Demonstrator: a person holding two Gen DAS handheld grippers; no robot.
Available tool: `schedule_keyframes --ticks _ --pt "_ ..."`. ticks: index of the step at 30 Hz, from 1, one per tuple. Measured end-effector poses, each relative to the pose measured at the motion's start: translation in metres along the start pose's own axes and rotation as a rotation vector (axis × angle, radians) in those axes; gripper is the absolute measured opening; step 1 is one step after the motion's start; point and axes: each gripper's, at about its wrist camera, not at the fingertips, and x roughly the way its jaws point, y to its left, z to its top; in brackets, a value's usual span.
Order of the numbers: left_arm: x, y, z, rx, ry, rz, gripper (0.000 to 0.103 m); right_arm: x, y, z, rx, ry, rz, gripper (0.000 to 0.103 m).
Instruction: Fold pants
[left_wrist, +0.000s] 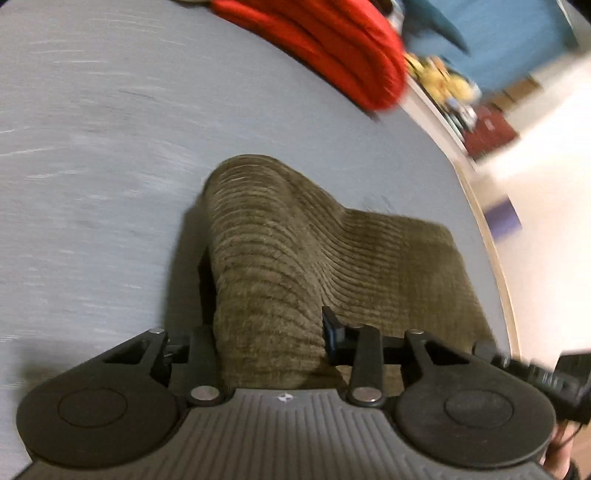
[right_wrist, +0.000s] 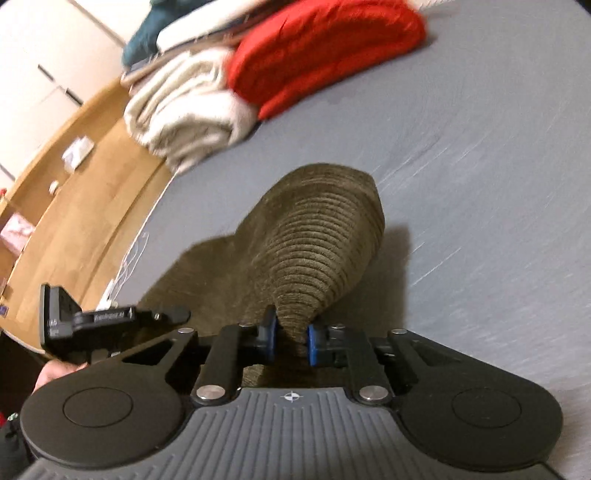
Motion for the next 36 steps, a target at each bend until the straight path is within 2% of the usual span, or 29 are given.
schedule_keyframes --ticks 4,8,11,12,13,14,16,18,19,20,22,23,25,26,27,29,30,31,32,34,36 --pt "0.039 -0.065 -0.005 0.053 0.017 -0.094 0.040 -0.049 -0.048 0.016 0.050 -0.063 -0.048 0.016" --pt "0.074 -0.132 -0.013 0.121 0.019 -0.196 0.039 -0.100 -0.106 0.019 0.085 -0.141 -0.135 0.016" --pt "0.104 -0.168 -0.030 0.200 0.060 -0.246 0.041 -0.138 -0.144 0.021 0.105 -0.227 -0.209 0.016" --pt "0.115 -0.174 -0.037 0.217 0.085 -0.247 0.045 -0.150 -0.156 0.022 0.108 -0.258 -0.228 0.016" --pt "0.123 -0.180 -0.043 0.243 0.111 -0.216 0.053 -0.160 -0.169 0.022 0.117 -0.282 -0.241 0.016" --pt "0.126 -0.188 -0.048 0.302 0.114 -0.146 0.054 -0.166 -0.182 0.021 0.130 -0.288 -0.256 0.017" --pt "0.118 -0.195 -0.052 0.375 0.067 -0.073 0.070 -0.165 -0.208 0.014 0.170 -0.245 -0.333 0.026" --pt "0.100 -0.200 -0.049 0.396 -0.005 -0.009 0.069 -0.164 -0.230 0.009 0.207 -0.203 -0.492 0.028" --pt "0.090 -0.204 -0.047 0.398 -0.045 -0.010 0.069 -0.167 -0.236 0.006 0.214 -0.221 -0.554 0.028" --pt "0.078 -0.208 -0.047 0.406 -0.072 -0.038 0.069 -0.173 -0.239 0.004 0.215 -0.237 -0.568 0.028" --pt "0.060 -0.219 -0.057 0.474 -0.070 -0.136 0.059 -0.183 -0.234 0.002 0.188 -0.258 -0.514 0.030" --pt "0.054 -0.226 -0.064 0.524 -0.055 -0.176 0.058 -0.183 -0.223 0.002 0.145 -0.261 -0.475 0.032" --pt "0.052 -0.243 -0.088 0.695 0.022 -0.250 0.058 -0.184 -0.198 -0.006 0.007 -0.256 -0.384 0.037" --pt "0.058 -0.249 -0.105 0.802 0.071 -0.246 0.057 -0.182 -0.188 -0.011 -0.060 -0.250 -0.324 0.038" --pt "0.070 -0.247 -0.124 0.893 0.144 -0.188 0.053 -0.180 -0.180 -0.018 -0.114 -0.229 -0.257 0.039" --pt "0.100 -0.238 -0.147 0.984 0.269 -0.023 0.045 -0.167 -0.176 -0.025 -0.182 -0.146 -0.183 0.039" --pt "0.109 -0.235 -0.150 1.001 0.292 0.013 0.045 -0.159 -0.179 -0.029 -0.199 -0.085 -0.197 0.039" --pt "0.107 -0.236 -0.149 0.990 0.291 -0.005 0.045 -0.146 -0.186 -0.036 -0.206 0.019 -0.237 0.034" --pt "0.104 -0.237 -0.145 0.967 0.298 -0.012 0.044 -0.136 -0.195 -0.044 -0.208 0.104 -0.262 0.034" --pt "0.094 -0.243 -0.123 0.931 0.264 -0.058 0.042 -0.138 -0.200 -0.044 -0.194 0.107 -0.253 0.032" --pt "0.077 -0.247 -0.103 0.869 0.163 -0.110 0.042 -0.145 -0.202 -0.037 -0.154 0.109 -0.265 0.031"
